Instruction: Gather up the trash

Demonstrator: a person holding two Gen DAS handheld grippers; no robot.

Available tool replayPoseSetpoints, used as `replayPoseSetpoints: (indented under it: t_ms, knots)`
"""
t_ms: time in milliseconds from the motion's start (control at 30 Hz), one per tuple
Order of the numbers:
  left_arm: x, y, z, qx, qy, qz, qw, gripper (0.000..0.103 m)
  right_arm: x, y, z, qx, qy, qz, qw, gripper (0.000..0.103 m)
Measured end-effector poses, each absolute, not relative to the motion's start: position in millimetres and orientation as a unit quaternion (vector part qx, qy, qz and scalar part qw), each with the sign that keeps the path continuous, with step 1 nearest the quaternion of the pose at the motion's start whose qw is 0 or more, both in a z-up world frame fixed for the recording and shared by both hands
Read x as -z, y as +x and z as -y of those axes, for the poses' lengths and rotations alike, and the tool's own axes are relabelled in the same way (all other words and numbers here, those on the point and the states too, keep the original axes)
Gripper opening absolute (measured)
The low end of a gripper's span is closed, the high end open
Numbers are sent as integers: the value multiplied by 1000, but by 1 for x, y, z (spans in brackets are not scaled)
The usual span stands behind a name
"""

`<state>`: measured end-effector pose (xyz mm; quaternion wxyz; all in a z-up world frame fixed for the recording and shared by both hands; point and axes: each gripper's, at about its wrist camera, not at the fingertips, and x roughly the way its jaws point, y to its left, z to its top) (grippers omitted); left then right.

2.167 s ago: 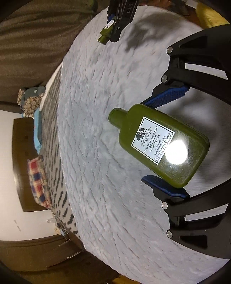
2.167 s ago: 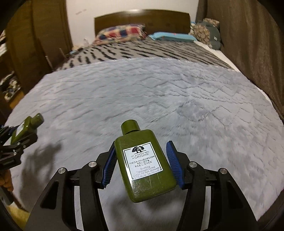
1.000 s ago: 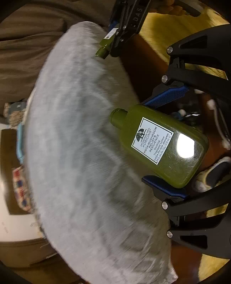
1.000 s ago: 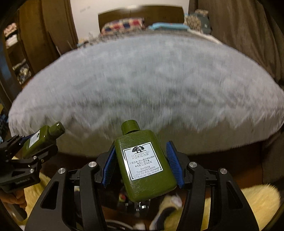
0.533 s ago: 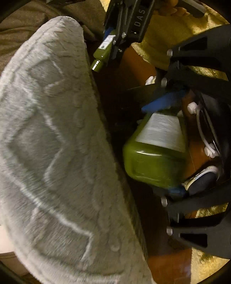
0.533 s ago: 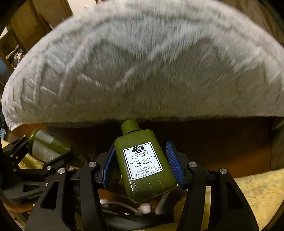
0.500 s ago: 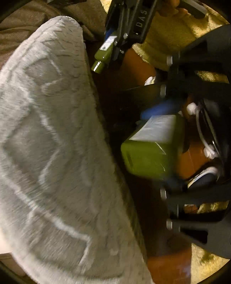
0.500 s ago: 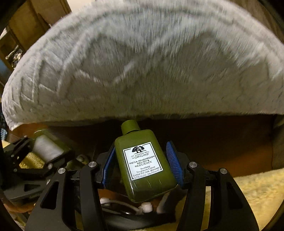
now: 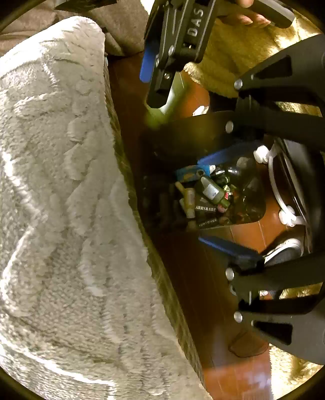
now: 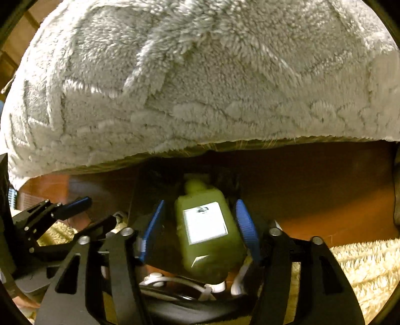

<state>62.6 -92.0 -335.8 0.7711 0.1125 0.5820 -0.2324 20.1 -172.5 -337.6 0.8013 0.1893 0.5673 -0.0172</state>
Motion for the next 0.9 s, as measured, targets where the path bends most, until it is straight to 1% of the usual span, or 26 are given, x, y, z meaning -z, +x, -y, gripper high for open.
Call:
replayPoseSetpoints:
  t_ms: [67, 100, 167, 200, 233, 267, 367, 400, 600, 767, 833, 867, 900]
  knots:
    - [339, 59, 92, 232, 111, -582, 771, 70, 337, 18, 174, 21, 188, -564, 804, 79]
    - [339, 58, 92, 232, 112, -581, 772, 73, 333, 18, 178, 23, 187, -563, 805, 84]
    - [339, 57, 91, 230, 111, -577, 775, 86, 326, 20, 183, 30, 185, -559, 807, 94]
    - [336, 58, 90, 228, 110, -575, 778, 89, 324, 19, 186, 34, 184, -556, 810, 98]
    - [332, 60, 88, 226, 109, -572, 781, 93, 320, 23, 181, 38, 183, -554, 811, 99]
    - [328, 61, 87, 223, 107, -569, 784, 95, 316, 23, 182, 42, 181, -552, 813, 99]
    - [317, 62, 79, 217, 100, -560, 793, 95, 303, 19, 190, 60, 176, -538, 823, 100]
    - [312, 61, 76, 214, 97, -556, 797, 95, 289, 19, 192, 68, 172, -527, 830, 100]
    - [265, 54, 63, 199, 86, -504, 836, 95, 239, 7, 191, 117, 104, -457, 876, 100]
    - [206, 43, 58, 189, 86, -428, 879, 95, 184, -1, 188, 120, 85, -403, 903, 100]
    - [181, 36, 55, 182, 82, -394, 897, 95, 156, -10, 185, 118, 81, -371, 918, 100]
    - [166, 31, 52, 178, 78, -372, 908, 95, 150, -15, 182, 120, 78, -360, 922, 100]
    - [155, 28, 50, 174, 75, -355, 916, 95, 133, -23, 180, 126, 71, -333, 932, 100]
